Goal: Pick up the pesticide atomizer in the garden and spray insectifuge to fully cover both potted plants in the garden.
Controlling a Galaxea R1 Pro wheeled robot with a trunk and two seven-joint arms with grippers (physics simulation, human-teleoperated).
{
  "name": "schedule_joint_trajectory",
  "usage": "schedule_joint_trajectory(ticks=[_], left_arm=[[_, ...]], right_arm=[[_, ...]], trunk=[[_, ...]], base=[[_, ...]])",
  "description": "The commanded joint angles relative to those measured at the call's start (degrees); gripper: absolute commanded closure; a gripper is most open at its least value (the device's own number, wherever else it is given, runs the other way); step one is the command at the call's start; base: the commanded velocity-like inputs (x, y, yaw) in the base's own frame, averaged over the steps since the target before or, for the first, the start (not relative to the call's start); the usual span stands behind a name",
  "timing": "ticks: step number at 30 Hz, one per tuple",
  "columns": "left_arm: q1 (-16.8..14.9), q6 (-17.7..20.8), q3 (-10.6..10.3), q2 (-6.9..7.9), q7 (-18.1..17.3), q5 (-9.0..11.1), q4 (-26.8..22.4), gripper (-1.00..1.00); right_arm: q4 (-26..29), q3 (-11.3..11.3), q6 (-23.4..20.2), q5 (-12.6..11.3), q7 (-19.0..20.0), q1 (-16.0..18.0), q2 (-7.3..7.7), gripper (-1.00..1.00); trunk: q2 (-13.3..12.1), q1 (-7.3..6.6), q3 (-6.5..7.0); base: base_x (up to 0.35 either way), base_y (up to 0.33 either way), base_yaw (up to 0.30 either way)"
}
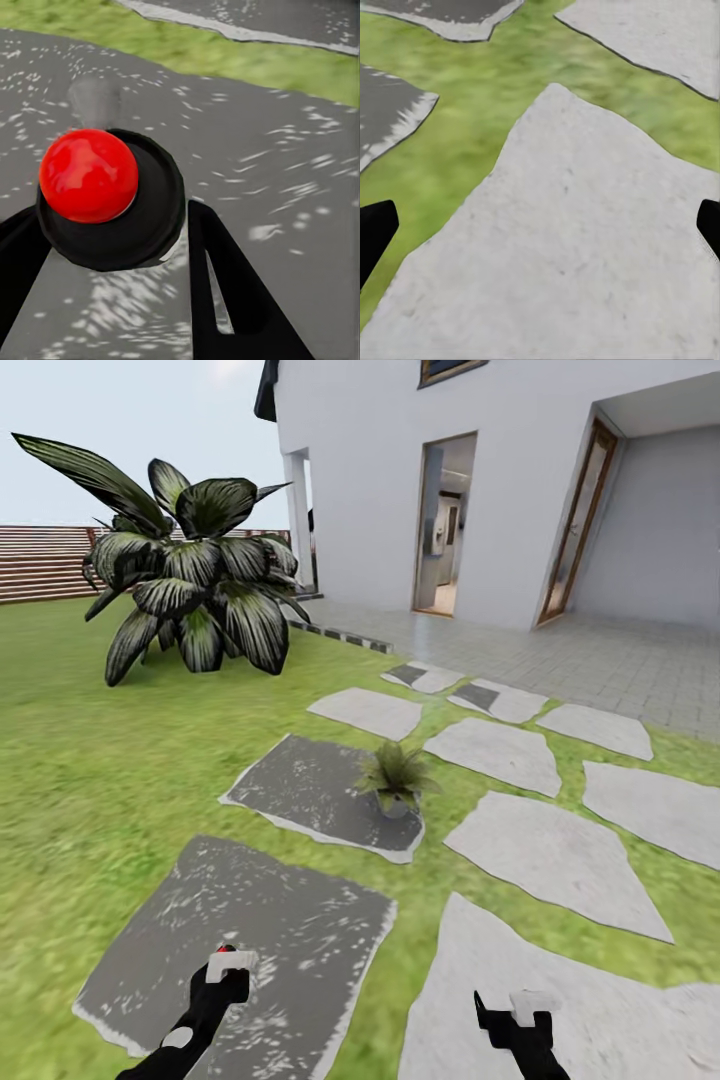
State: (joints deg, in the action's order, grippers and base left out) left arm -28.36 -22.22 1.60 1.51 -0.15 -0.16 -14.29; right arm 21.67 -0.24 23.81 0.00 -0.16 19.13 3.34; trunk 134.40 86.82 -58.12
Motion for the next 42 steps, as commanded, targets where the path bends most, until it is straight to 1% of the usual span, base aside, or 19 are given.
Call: schedule_joint_trajectory(ticks=[1,21,30,42], left_arm=[[0.0,-0.2,0.1,-0.06,0.0,-0.1,0.0,1.0],[0.0,-0.2,0.1,-0.1,0.0,-0.1,0.0,1.0],[0.0,-0.2,0.1,-0.1,0.0,-0.2,0.0,1.0],[0.0,-0.2,0.1,-0.1,0.0,-0.2,0.0,1.0]], right_arm=[[0.0,0.0,0.2,0.0,0.0,0.0,0.0,-1.0],[0.0,0.0,0.2,0.0,0.0,0.0,0.0,-1.0],[0.0,0.0,0.2,0.0,0.0,0.0,0.0,-1.0],[0.0,0.0,0.2,0.0,0.0,0.0,0.0,-1.0]], trunk=[[0.0,0.02,-0.05],[0.0,0.02,-0.05],[0.0,0.02,-0.05],[0.0,0.02,-0.05]], base=[[0.338,0.0,-0.007],[0.338,0.0,-0.006],[0.338,-0.013,-0.224],[0.307,-0.113,-0.261]])
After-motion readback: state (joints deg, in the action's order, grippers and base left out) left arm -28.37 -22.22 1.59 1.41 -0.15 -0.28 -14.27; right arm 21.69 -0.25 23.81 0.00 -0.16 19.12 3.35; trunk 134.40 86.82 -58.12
